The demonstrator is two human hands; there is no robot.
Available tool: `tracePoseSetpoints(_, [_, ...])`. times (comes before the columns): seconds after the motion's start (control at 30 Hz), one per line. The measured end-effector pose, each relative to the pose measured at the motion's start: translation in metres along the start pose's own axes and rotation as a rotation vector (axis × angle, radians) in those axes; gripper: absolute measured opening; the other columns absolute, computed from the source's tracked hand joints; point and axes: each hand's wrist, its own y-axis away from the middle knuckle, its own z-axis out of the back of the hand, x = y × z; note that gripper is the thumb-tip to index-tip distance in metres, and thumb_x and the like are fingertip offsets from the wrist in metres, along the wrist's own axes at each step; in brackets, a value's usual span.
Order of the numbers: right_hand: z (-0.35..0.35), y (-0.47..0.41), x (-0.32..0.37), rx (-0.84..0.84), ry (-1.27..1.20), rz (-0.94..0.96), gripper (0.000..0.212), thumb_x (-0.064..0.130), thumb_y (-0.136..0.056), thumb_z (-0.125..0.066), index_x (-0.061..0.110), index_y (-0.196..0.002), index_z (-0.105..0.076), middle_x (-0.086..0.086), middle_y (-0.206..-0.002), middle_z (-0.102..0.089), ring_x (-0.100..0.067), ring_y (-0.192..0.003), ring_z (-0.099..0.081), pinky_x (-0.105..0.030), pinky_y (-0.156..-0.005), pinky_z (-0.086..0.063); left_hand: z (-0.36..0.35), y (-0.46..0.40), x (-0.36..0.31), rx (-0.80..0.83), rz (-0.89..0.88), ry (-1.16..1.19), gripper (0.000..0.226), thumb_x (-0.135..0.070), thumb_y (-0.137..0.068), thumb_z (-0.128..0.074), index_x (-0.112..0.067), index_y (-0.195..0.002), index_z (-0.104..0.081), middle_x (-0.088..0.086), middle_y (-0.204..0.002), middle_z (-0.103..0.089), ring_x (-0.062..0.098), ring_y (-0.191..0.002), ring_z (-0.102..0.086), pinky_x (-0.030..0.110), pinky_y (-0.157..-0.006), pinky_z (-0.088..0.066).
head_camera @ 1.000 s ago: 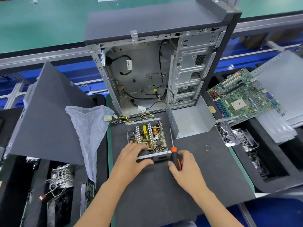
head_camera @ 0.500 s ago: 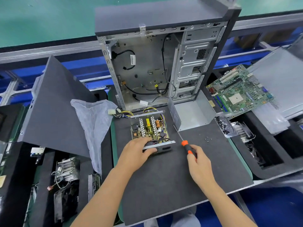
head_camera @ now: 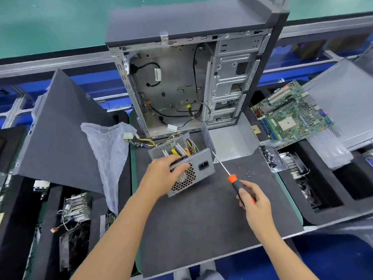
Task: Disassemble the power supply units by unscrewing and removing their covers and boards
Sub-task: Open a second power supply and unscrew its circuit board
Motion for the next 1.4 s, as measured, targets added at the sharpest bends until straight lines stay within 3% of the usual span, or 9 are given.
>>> tracePoseSetpoints(0.13, [0.018, -0.007, 0.02, 0.036, -0.012, 0.081, 0.028, 0.017, -0.096, -0.061, 0.041, -0.108, -0.065, 0.005, -0.092, -0.072, -0.018, -0.083, -0.069, -0.037, -0.076, -0.055, 0.011, -0.005, -0.005, 0.036, 0.143, 0.152, 0.009, -0.045, -0.091, -0.069, -0.04, -0.096, -0.075, -0.033, -0.079, -0.069, -0.01, -0.078, -0.064, 0.014, -0.067, -0.044])
tracePoseSetpoints(0.23, [0.032, -0.014, 0.042, 0.052, 0.001, 0.159, 0.026, 0.018, -0.094, -0.065, 0.041, -0.106, -0.065, 0.006, -0.092, -0.071, -0.014, -0.079, -0.067, -0.026, -0.072, -0.051, 0.02, -0.004, -0.011, 0.105, 0.239, 0.247, 0.011, -0.05, -0.09, -0.069, -0.044, -0.083, -0.075, -0.024, -0.086, -0.074, -0.004, -0.083, -0.069, 0.025, -0.075, -0.053])
tracePoseSetpoints(0.33, [0.043, -0.023, 0.066, 0.057, 0.01, 0.215, 0.025, 0.02, -0.091, -0.069, 0.041, -0.104, -0.07, 0.012, -0.088, -0.069, -0.004, -0.071, -0.06, -0.01, -0.062, -0.045, 0.026, -0.003, -0.012, 0.187, 0.288, 0.328, 0.019, -0.053, -0.089, -0.068, -0.038, -0.09, -0.079, -0.014, -0.09, -0.077, 0.006, -0.087, -0.072, 0.037, -0.086, -0.058])
tracePoseSetpoints(0.5, [0.055, -0.036, 0.098, 0.116, -0.017, 0.309, 0.03, 0.012, -0.088, -0.072, 0.039, -0.101, -0.073, 0.017, -0.091, -0.071, 0.002, -0.072, -0.062, -0.006, -0.062, -0.045, 0.035, -0.005, -0.005, 0.215, 0.385, 0.46, 0.029, -0.047, -0.091, -0.07, -0.02, -0.091, -0.081, 0.004, -0.095, -0.078, 0.031, -0.098, -0.072, 0.054, -0.099, -0.052])
tracePoseSetpoints(0.67, [0.053, -0.047, 0.128, 0.098, -0.009, 0.424, 0.025, 0.029, -0.079, -0.079, 0.042, -0.097, -0.068, 0.021, -0.083, -0.066, 0.002, -0.061, -0.055, -0.006, -0.054, -0.04, 0.036, -0.008, 0.001, 0.172, 0.353, 0.474, 0.021, -0.041, -0.093, -0.069, -0.027, -0.103, -0.079, -0.009, -0.104, -0.077, 0.013, -0.106, -0.069, 0.042, -0.106, -0.048])
tracePoseSetpoints(0.8, [0.047, -0.06, 0.144, 0.09, -0.091, 0.454, 0.032, 0.044, -0.072, -0.076, 0.032, -0.101, -0.069, 0.015, -0.068, -0.057, -0.009, -0.053, -0.045, -0.018, -0.048, -0.038, 0.037, -0.009, 0.001, 0.21, 0.329, 0.6, 0.021, -0.032, -0.096, -0.068, -0.033, -0.116, -0.075, -0.005, -0.109, -0.076, 0.016, -0.103, -0.072, 0.035, -0.095, -0.055])
tracePoseSetpoints(0.97, [0.021, -0.073, 0.17, 0.066, -0.295, 0.408, 0.017, 0.034, -0.079, -0.073, 0.027, -0.094, -0.071, 0.004, -0.073, -0.057, -0.021, -0.068, -0.049, -0.038, -0.066, -0.038, 0.04, -0.013, 0.001, 0.235, 0.304, 0.639, 0.024, -0.029, -0.097, -0.066, -0.031, -0.12, -0.073, -0.006, -0.109, -0.076, 0.013, -0.101, -0.073, 0.026, -0.087, -0.055])
tracePoseSetpoints(1.17, [-0.015, -0.074, 0.198, 0.064, -0.212, 0.471, 0.024, 0.039, -0.088, -0.062, 0.015, -0.084, -0.058, -0.002, -0.069, -0.063, -0.019, -0.052, -0.058, -0.028, -0.051, -0.047, 0.042, -0.018, 0.004, 0.248, 0.306, 0.634, 0.022, -0.029, -0.097, -0.066, -0.031, -0.117, -0.074, -0.008, -0.105, -0.077, 0.01, -0.098, -0.073, 0.024, -0.087, -0.053])
tracePoseSetpoints(1.4, [-0.044, -0.072, 0.209, 0.091, -0.122, 0.477, 0.028, 0.039, -0.088, -0.06, 0.013, -0.081, -0.052, -0.009, -0.07, -0.065, -0.02, -0.05, -0.059, -0.025, -0.05, -0.047, 0.042, -0.022, 0.009, 0.25, 0.31, 0.639, 0.022, -0.028, -0.096, -0.068, -0.028, -0.117, -0.074, -0.013, -0.105, -0.076, 0.001, -0.1, -0.069, 0.009, -0.082, -0.049])
